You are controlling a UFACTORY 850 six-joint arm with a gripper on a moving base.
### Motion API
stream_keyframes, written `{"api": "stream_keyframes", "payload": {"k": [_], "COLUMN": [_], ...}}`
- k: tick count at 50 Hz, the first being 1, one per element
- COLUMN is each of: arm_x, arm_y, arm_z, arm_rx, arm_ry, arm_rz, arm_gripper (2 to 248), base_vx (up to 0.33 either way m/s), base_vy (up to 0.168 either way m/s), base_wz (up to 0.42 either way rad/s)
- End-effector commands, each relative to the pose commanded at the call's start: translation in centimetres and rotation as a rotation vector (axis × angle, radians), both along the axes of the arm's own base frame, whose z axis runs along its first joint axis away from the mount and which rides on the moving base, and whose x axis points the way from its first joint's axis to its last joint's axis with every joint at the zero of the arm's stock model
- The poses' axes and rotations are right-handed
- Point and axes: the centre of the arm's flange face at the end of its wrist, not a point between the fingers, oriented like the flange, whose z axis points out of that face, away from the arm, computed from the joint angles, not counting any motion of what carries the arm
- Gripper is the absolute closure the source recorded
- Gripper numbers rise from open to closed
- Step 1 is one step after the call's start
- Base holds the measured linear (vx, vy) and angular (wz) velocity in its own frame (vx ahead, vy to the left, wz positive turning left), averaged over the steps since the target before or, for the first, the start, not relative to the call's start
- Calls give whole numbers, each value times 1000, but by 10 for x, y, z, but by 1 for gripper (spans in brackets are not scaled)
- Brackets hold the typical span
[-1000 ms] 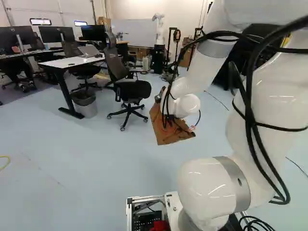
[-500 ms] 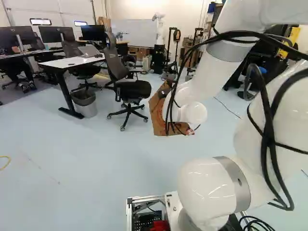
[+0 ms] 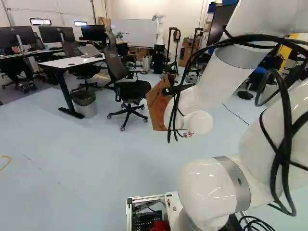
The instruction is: Pick up the grocery bag from the ground
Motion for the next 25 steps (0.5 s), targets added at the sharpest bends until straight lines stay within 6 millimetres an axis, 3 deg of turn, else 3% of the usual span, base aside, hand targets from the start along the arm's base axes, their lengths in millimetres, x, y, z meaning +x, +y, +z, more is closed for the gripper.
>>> {"api": "stream_keyframes", "payload": {"k": [25], "arm_x": [-13], "arm_y": [2], "arm_z": [3], "arm_rx": [59], "arm_ry": [-72], "arm_rz": [-8], "arm_gripper": [231], "base_vx": [0], "base_vy": [0], "base_wz": [0]}}
